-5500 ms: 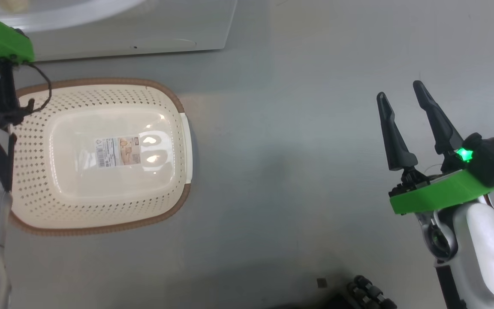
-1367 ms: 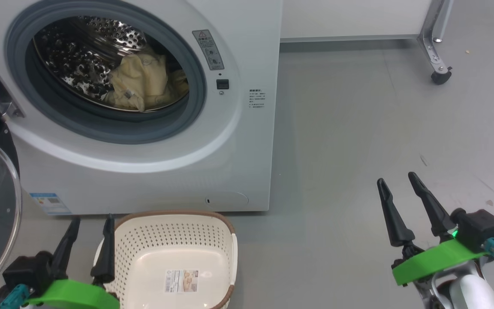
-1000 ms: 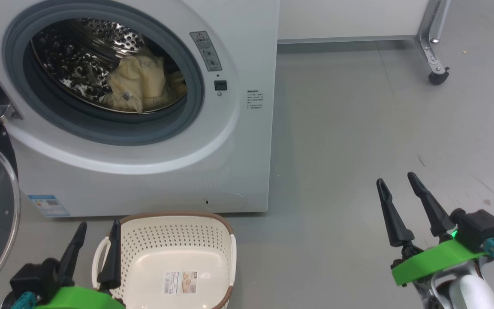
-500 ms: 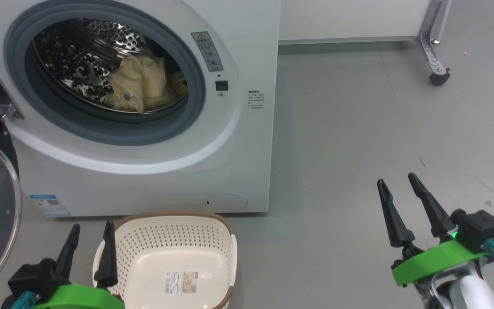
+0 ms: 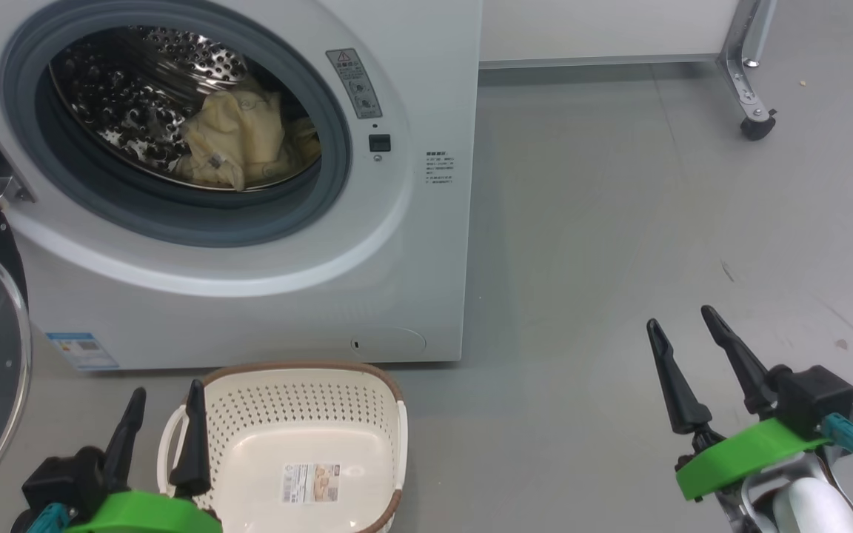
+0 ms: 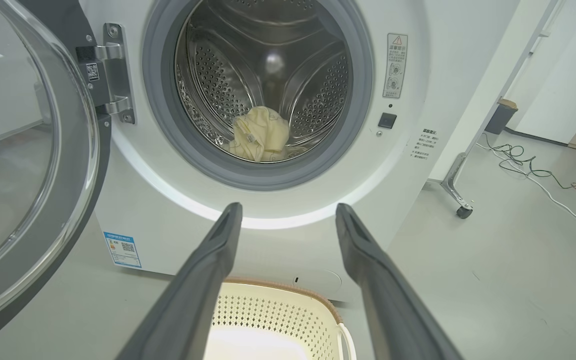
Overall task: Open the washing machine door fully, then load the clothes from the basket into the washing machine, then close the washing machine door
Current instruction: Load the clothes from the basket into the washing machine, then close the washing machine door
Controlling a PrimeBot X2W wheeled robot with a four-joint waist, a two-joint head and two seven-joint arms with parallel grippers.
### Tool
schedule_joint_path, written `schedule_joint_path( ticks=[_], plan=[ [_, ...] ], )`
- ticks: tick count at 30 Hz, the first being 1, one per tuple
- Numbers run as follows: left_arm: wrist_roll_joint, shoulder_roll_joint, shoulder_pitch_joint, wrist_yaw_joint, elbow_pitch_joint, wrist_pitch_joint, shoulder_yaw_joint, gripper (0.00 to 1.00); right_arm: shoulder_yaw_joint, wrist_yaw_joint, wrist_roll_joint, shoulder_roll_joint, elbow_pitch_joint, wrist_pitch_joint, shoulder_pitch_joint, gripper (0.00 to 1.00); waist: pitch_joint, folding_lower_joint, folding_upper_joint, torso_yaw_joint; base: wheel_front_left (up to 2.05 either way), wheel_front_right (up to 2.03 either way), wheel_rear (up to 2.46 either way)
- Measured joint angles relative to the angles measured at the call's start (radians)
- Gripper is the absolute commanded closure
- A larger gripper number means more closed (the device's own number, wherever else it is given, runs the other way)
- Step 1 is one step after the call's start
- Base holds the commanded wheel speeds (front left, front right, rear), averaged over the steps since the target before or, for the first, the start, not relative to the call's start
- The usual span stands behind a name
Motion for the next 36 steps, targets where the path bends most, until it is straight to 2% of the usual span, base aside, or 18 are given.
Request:
schedule_joint_path(
  ticks=[19, 36],
  plan=[
    [-0.013, -0.009, 0.0, -0.017, 0.012, 0.0, 0.027, 0.0, 0.012, 0.0, -0.015, 0.0, 0.011, 0.0, 0.0, 0.0, 0.001, 0.0, 0.0, -0.01, -0.18, 0.16, 0.02],
    [-0.008, -0.007, 0.0, -0.015, 0.01, 0.0, 0.026, 0.0, 0.01, 0.0, -0.013, 0.001, 0.014, 0.0, -0.002, 0.0, 0.015, -0.0001, 0.0, -0.004, -1.76, 1.72, 0.04]
  ],
)
